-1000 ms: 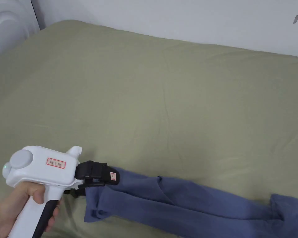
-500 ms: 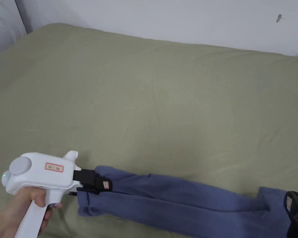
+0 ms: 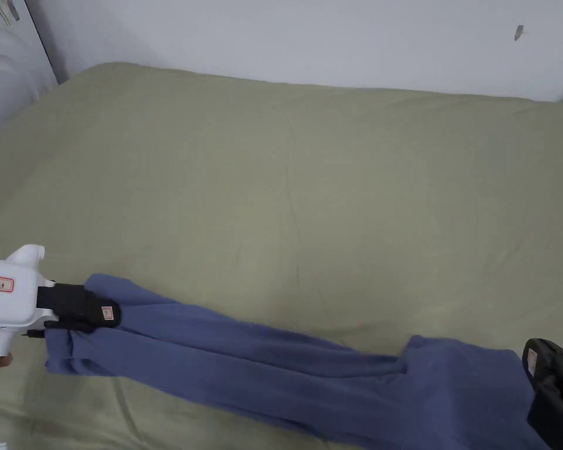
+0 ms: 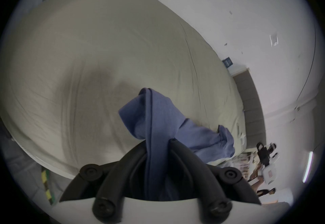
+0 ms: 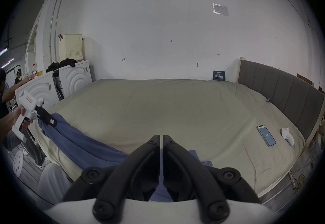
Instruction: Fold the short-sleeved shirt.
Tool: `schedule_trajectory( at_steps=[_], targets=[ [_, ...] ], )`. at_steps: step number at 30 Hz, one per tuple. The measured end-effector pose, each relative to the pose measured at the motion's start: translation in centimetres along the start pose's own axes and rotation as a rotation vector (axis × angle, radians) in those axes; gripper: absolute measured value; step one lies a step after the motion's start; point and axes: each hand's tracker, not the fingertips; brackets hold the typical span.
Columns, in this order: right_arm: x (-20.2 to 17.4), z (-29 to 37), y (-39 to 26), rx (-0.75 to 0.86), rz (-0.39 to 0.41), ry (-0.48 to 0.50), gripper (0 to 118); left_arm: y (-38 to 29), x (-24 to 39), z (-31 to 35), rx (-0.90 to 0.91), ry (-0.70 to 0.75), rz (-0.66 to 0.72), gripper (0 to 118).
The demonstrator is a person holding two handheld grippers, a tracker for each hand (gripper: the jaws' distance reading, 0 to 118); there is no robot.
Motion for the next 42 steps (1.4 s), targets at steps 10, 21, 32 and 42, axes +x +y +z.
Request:
schedule_trajectory(
  at_steps=[10,21,32,42],
  targets=[
    [1.6,1.3,-1.4,0.03,0.045,-0.074,6,-3.7,16.9,-5.1,-0.09,-0.003,-0.343,7],
    [4.5,2.9,-2.0,0.028,-0.025,-0.125,6,-8.7,24.5,-20.3,-0.244,0.068,-0.449,107],
    [4.8,1.8,-2.7,-0.008,-0.068,-0.1,6,-6.4,18.6,-13.3,-0.075,-0.002,-0.295,32],
    [4.2,1.6,-3.0,-0.043,-0.05,-0.081,6,-9.9,20.8,-24.2,-0.244,-0.057,-0.232,0]
  ],
)
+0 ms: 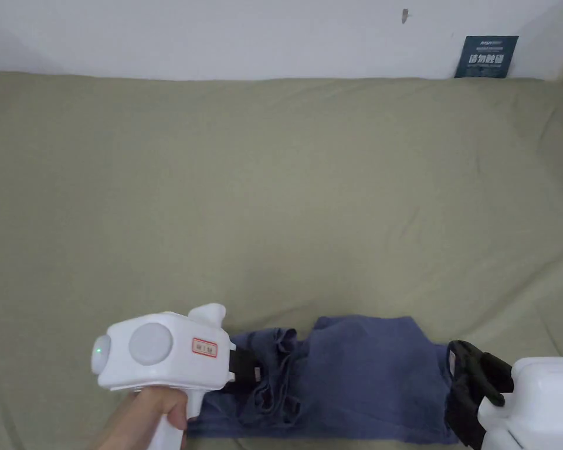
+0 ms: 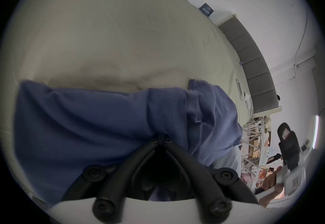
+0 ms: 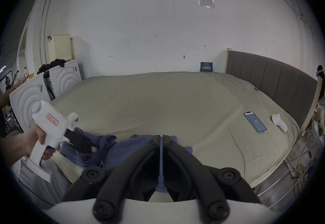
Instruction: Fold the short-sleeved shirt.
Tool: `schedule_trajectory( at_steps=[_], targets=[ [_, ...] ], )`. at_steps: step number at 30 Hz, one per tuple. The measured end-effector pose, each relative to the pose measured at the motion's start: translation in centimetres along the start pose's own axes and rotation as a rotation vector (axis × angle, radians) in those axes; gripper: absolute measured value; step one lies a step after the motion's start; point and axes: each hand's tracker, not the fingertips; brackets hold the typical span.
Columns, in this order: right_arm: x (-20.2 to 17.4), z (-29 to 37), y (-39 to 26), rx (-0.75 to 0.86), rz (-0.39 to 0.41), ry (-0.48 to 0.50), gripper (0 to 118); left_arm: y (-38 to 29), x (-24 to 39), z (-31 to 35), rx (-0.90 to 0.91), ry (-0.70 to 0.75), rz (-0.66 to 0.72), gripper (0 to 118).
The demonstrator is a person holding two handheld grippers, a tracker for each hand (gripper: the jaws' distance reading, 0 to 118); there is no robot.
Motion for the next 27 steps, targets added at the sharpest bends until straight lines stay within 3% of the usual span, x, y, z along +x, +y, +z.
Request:
schedule_trajectory(
  at_steps=[8,13,19,20,21,23,27],
  targets=[
    [0.0,-0.5,-0.2,-0.032,0.012,-0.003,6,-0.7,1.0,0.9,0.027,0.021,-0.086,0],
    [-0.9,-0.9,0.2,-0.03,0.011,0.017,6,-1.1,-2.1,8.9,0.118,-0.041,-0.078,0],
    [-2.7,-1.7,0.4,-0.039,0.04,0.039,6,-1.5,-10.2,15.6,0.22,0.054,0.076,0],
    [-2.9,-1.8,0.4,-0.039,0.039,0.044,6,-1.6,-11.3,15.5,0.215,0.047,0.074,8],
    [-3.2,-1.9,0.4,-0.044,0.038,0.047,6,-1.5,-12.4,15.1,0.196,-0.012,0.075,37],
    [-3.6,-2.0,0.2,-0.052,0.04,0.054,6,-1.5,-13.4,13.6,0.161,-0.081,0.121,118],
    [-4.0,-2.1,0.1,-0.071,0.06,0.057,6,-2.0,-14.3,11.0,0.104,-0.19,0.205,118]
  ],
)
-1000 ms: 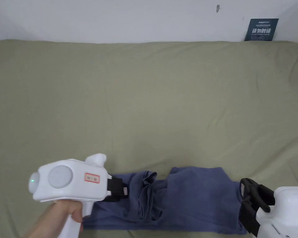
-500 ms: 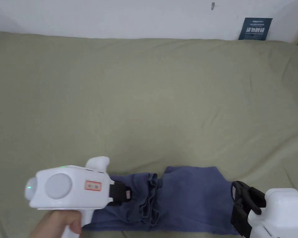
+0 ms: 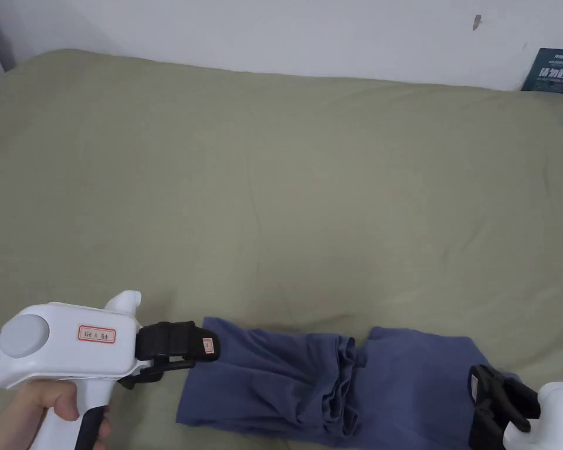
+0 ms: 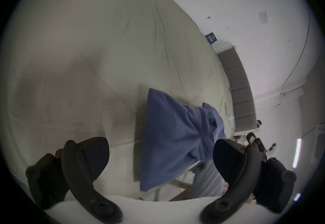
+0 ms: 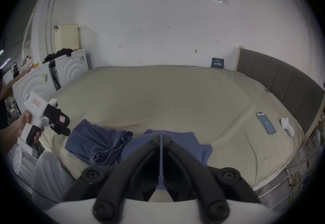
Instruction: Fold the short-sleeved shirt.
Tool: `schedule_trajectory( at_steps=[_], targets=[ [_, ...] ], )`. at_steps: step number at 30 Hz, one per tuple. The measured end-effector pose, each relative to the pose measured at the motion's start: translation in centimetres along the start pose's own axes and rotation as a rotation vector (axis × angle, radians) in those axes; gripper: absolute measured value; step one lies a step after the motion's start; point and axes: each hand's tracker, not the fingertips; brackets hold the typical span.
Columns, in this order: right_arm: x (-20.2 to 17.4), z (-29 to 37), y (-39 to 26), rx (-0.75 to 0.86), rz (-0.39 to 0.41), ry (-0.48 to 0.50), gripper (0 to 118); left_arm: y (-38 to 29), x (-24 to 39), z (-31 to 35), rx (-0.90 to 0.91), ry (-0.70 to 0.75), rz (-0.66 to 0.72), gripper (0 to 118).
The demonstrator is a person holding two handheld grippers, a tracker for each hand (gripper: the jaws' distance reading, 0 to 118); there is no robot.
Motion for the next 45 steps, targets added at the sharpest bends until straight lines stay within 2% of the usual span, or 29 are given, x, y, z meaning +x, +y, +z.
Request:
schedule_trajectory(
  at_steps=[4,7,9,10,11,13,16,18,24,29,36,39,45],
  targets=[
    [0.4,-0.4,-0.3,-0.021,-0.006,-0.007,6,0.5,-0.6,-2.5,-0.001,-0.163,0.031,118],
    [0.8,-0.5,-0.4,-0.029,-0.018,-0.014,6,0.8,-1.7,-5.0,-0.017,-0.319,0.116,117],
    [1.0,-0.4,-0.4,-0.032,-0.026,-0.016,6,0.8,-1.2,-5.6,-0.015,-0.25,0.079,114],
    [1.1,-0.3,-0.4,-0.031,-0.027,-0.019,6,1.0,-0.9,-5.2,0.0,-0.221,0.035,108],
    [1.2,-0.1,-0.4,-0.03,-0.028,-0.022,6,0.8,-0.4,-5.0,-0.001,-0.186,0.032,86],
    [1.5,0.1,-0.4,-0.025,-0.034,-0.021,6,0.7,-1.0,-4.5,0.014,-0.055,0.034,12],
    [1.7,0.3,-0.4,-0.023,-0.039,-0.022,6,0.3,-1.5,-3.4,-0.008,-0.116,0.07,12],
    [1.9,0.5,-0.4,-0.014,-0.043,-0.024,6,0.1,-1.4,-1.8,0.008,-0.098,0.057,12],
    [2.1,0.5,-0.3,0.001,-0.061,0.001,6,0.2,-1.4,7.9,0.171,0.076,0.059,12],
    [2.1,0.5,-0.2,0.011,-0.052,0.021,6,0.0,3.8,12.7,0.2,0.289,-0.076,12],
    [2.8,1.7,-0.6,0.024,-0.075,0.016,6,0.1,13.2,9.0,0.114,0.343,-0.234,12],
    [3.5,2.3,-0.9,0.031,-0.088,0.0,6,-0.2,17.1,5.3,0.044,0.44,-0.339,12],
    [5.2,3.1,-1.4,0.036,-0.135,-0.033,6,-1.4,22.5,-3.8,-0.094,0.532,-0.496,12]
  ],
)
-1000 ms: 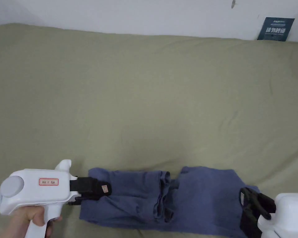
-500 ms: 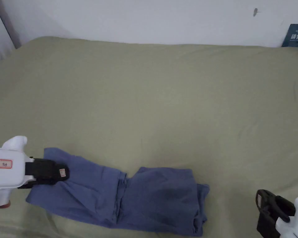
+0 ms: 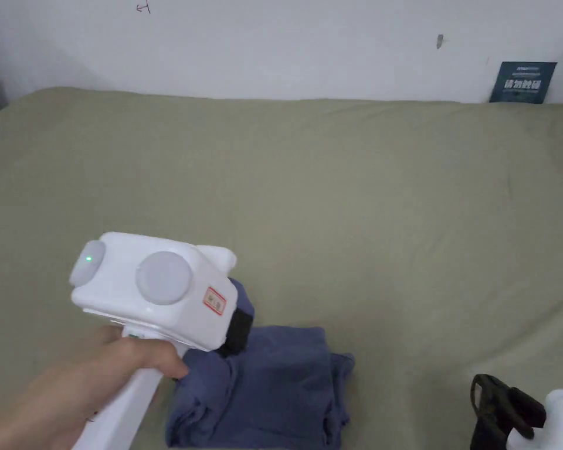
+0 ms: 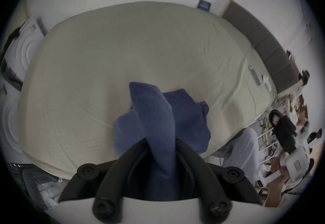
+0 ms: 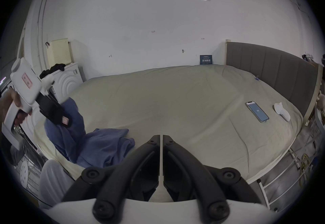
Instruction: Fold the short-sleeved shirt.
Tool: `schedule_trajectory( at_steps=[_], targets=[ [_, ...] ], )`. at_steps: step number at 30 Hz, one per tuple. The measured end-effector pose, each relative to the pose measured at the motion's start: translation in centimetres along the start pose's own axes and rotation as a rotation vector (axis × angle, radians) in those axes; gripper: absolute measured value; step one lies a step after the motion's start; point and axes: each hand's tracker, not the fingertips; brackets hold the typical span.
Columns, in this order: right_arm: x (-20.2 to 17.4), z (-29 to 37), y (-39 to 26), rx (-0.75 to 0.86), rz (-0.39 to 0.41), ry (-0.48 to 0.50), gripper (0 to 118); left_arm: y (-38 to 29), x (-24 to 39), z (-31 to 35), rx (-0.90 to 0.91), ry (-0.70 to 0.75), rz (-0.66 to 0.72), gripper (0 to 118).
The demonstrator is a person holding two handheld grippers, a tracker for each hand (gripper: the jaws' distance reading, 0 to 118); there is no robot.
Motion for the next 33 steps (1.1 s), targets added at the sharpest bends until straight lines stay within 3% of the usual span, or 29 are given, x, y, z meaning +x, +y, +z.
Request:
schedule_trajectory(
  at_steps=[2,3,4,5,6,11,13,14,15,16,17,22,26,30,33],
  targets=[
    [0.6,0.1,-0.2,-0.004,-0.024,-0.007,6,1.1,2.5,-2.7,-0.013,-0.004,0.008,12],
    [0.8,0.2,-0.4,-0.006,-0.031,-0.006,6,1.3,3.3,-3.8,-0.009,-0.005,0.009,20],
    [1.0,0.2,-0.5,-0.01,-0.036,-0.014,6,1.5,4.2,-5.0,-0.01,-0.017,0.007,46],
    [1.1,0.4,-0.6,-0.016,-0.041,-0.023,6,1.7,4.8,-6.2,-0.02,-0.087,0.002,95],
    [1.3,0.5,-0.7,-0.018,-0.045,-0.024,6,1.8,5.8,-7.0,-0.038,-0.109,-0.001,118],
    [2.1,1.1,-0.9,-0.02,-0.056,-0.041,6,1.3,5.1,-6.2,-0.014,-0.171,0.01,118],
    [2.3,0.8,-0.9,-0.022,-0.066,-0.047,6,0.8,3.3,-5.3,-0.007,-0.208,0.063,110],
    [2.4,0.6,-0.8,-0.028,-0.076,-0.045,6,0.5,2.3,-4.3,0.038,-0.252,0.085,95],
    [2.4,0.4,-0.9,-0.031,-0.086,-0.041,6,0.0,1.3,-4.1,0.069,-0.288,0.109,75],
    [2.4,0.2,-0.9,-0.036,-0.094,-0.036,6,-0.4,0.3,-4.4,0.092,-0.333,0.145,45],
    [2.3,-0.1,-0.9,-0.042,-0.095,-0.03,6,-0.9,-0.6,-5.1,0.109,-0.4,0.175,8],
    [1.9,-0.4,-1.0,-0.073,-0.1,-0.003,6,-2.6,-0.9,-11.9,0.024,-0.516,0.19,5],
    [1.6,-0.4,-1.2,-0.106,-0.079,0.01,6,-4.5,-1.0,-16.3,-0.008,-0.641,0.281,5],
    [0.5,-1.8,-1.1,-0.159,-0.085,0.081,6,-4.2,-2.0,-13.8,0.025,-0.636,0.287,5],
    [-1.4,-4.2,-0.4,-0.21,-0.095,0.206,6,-4.4,-3.5,-9.7,0.087,-0.594,0.225,5]
  ],
)
